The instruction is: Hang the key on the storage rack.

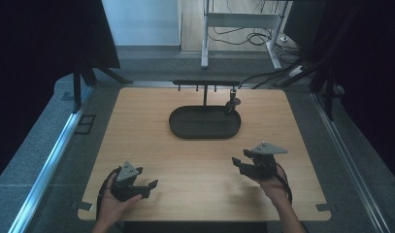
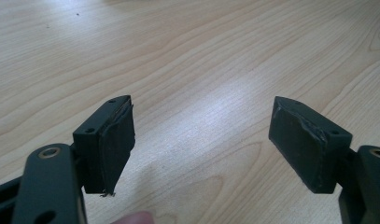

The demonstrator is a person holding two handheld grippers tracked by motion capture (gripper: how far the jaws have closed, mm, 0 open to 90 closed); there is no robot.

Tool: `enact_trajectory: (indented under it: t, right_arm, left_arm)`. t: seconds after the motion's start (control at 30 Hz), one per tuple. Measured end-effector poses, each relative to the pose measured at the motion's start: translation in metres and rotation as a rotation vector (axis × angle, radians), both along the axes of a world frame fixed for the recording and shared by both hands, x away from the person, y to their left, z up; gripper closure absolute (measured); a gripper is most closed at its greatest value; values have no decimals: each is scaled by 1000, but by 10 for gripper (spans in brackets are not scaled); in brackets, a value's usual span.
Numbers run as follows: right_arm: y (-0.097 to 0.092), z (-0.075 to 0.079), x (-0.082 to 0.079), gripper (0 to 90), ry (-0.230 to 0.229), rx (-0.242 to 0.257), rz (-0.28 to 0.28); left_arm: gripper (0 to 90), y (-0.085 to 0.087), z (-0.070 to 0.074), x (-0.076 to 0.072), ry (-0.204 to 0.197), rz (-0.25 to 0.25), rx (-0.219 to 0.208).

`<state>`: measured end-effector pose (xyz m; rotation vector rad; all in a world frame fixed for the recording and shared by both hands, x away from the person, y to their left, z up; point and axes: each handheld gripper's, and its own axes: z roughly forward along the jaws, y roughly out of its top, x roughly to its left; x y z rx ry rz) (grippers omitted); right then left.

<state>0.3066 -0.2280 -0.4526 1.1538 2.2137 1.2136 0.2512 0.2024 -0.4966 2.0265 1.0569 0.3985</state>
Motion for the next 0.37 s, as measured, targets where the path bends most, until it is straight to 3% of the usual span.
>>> enact_trajectory:
  t: [0.2,0.3,0.37]
  right_arm:
    - [-10,-14,-7,429,10,23,-32]
    - [-12,-13,-7,429,1,51,-49]
    - [-12,-15,-8,424,0,42,-51]
  left_arm:
    - [232,-2,0,1,15,-18,-34]
    - [231,-4,0,0,12,-28,-27]
    - [231,-5,-1,1,13,-31,-19]
